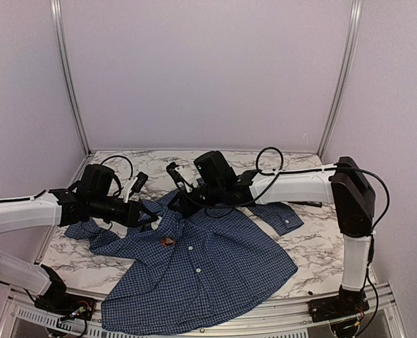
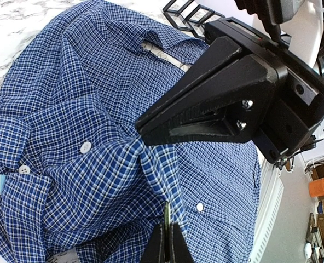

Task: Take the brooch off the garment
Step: Pass from the left arm to the right

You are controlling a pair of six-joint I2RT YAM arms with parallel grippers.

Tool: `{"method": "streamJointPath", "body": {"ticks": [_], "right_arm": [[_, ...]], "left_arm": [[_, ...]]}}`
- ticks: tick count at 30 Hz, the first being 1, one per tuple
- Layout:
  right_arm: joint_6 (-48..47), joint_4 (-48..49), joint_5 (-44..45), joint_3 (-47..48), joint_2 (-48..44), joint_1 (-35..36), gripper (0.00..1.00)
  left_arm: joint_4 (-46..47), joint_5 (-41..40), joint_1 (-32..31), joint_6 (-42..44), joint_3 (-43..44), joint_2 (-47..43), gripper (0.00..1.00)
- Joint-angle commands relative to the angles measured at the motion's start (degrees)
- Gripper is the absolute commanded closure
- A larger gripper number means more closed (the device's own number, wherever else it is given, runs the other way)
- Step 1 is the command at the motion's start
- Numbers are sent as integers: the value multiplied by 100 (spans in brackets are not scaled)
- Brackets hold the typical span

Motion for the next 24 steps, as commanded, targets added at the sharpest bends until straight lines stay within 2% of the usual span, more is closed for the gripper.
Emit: {"method": "streamJointPath", "body": {"ticks": [1,10,17,24], "right_arm": [[30,-1,288,-44,-277,-50,100],[327,115,-105,-80,-286,115,100],[802,338,-591,-74,-159,131,100],[1118,687,-531,-357,-309,131,100]], "left_arm": [[208,-177,-37,-224,-57,-287,100],[2343,-951,-95,-1185,-865,-735,100],[3959,-2179,-441,-1679,-1502,-801,100],[4880,-3142,-734,-1817,-1759,-651,100]]}}
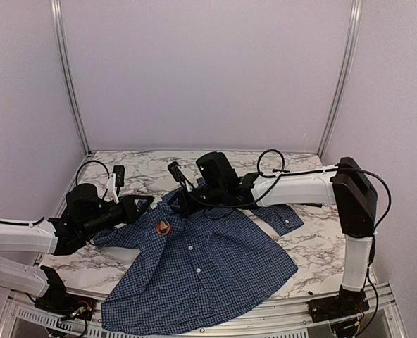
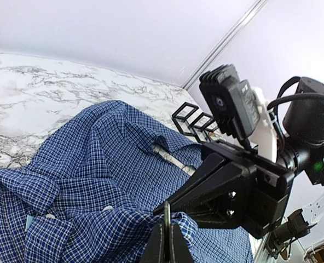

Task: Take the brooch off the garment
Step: Pass from the left arm to the right

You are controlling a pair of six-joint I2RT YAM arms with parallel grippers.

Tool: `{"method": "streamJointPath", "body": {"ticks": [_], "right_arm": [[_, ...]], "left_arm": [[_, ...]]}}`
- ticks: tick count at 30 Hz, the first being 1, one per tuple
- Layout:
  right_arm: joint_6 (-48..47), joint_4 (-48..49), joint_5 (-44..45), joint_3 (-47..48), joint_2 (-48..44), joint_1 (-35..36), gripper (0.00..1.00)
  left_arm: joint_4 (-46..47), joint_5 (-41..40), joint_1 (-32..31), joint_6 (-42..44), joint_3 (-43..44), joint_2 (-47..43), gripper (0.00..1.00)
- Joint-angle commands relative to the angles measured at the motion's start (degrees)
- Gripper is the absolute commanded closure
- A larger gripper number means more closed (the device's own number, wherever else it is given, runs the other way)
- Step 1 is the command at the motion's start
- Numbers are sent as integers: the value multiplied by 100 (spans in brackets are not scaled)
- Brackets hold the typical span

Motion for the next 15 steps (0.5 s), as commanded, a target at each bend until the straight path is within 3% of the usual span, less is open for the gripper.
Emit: {"method": "streamJointPath", "body": {"ticks": [1,15], "right_arm": [[352,316,-51,-240,-250,58,100],[324,1048,-350,-350,-225,324,100]], "left_arm": [[1255,-911,-133,-186,-151,38,100],[2819,-1330,-657,-628,-354,951,100]]}}
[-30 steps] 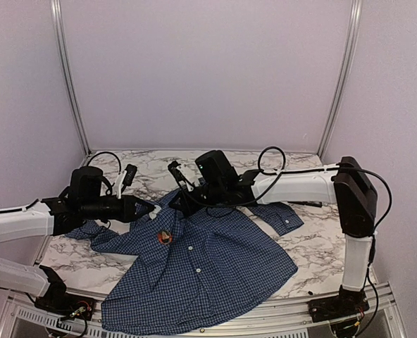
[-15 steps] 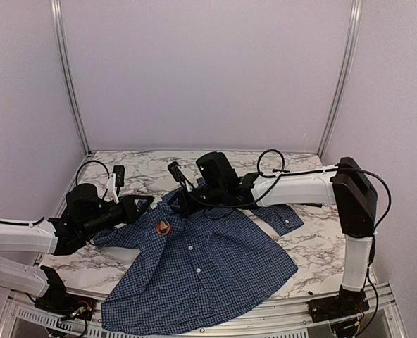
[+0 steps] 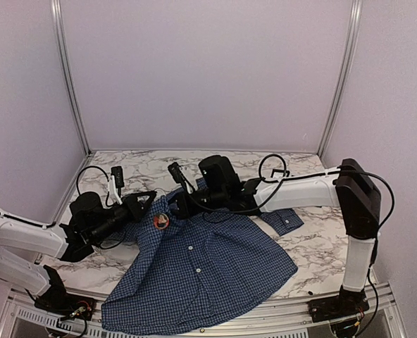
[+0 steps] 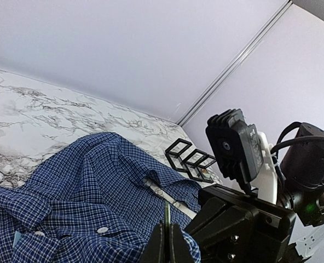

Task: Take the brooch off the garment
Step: Pass from the left arm to the right

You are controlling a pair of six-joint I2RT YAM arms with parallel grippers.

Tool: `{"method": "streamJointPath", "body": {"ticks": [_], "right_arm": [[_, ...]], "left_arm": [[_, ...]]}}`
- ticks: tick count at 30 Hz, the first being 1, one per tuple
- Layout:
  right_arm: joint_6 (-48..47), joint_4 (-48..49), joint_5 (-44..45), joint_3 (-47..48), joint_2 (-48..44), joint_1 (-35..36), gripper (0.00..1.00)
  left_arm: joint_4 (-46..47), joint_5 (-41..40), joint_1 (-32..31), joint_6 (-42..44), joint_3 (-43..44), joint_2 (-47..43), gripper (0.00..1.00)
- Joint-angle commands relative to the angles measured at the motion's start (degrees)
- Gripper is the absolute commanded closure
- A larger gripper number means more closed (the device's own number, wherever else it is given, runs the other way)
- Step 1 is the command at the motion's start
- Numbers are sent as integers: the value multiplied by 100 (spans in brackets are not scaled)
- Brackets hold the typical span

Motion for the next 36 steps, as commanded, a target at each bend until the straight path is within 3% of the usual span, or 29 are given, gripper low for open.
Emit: {"method": "streamJointPath", "body": {"ticks": [1,6,10,20,26,36], "right_arm": [[-98,278,-226,124,-22,231,100],[-127,449,-92,-74,-63,199,96],[-31,829,-155,-395,-202,23,84],[36,1853,-409,-1214,-736,-264,65],[529,2886,-611,-1666,-827,-379,60],[931,3524,-955,-1432,-415,-407,51]], "left_arm": [[1028,-194,-106,-294,-90,320,100],[1339,-182,-141,-487,-57,555,100],[1442,-131,-144,-667,-80,603,100],[1510,-3,-139,-750,-142,416,100],[1734,126,-133,-817,-137,483,100],[1904,292,-139,-850,-118,508,100]]}}
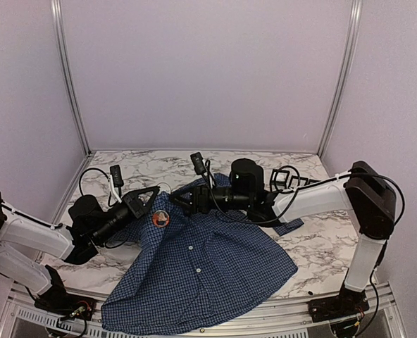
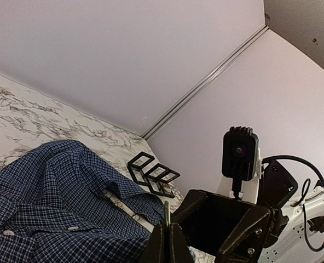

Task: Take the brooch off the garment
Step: Pass from the left arm to the right

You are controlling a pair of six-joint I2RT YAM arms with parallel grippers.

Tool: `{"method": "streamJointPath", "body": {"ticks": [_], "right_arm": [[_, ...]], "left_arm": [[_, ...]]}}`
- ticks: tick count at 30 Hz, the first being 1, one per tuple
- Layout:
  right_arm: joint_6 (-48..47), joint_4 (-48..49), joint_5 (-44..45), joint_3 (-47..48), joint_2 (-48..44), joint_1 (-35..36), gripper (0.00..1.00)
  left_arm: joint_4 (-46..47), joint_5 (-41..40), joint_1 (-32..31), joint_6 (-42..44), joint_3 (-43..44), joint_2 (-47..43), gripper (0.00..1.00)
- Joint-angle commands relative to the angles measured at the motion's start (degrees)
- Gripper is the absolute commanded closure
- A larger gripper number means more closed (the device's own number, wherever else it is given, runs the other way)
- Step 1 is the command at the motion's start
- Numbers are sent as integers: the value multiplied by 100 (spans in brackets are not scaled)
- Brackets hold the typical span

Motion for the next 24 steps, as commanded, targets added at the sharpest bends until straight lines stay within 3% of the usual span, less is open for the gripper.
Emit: {"method": "streamJointPath", "body": {"ticks": [1,11,18,24], "right_arm": [[329,498,-263,304,331,-38,51],[772,999,-488,437,709,-50,63],[897,1216,-506,455,734,-72,65],[915,1254,-549,506,789,-73,79]], "left_arm": [[442,178,-10,-64,-34,-36,100],[602,333,-6,-121,-9,40,100],[651,517,-11,-166,-1,99,100],[686,705,-11,-258,5,155,100]]}}
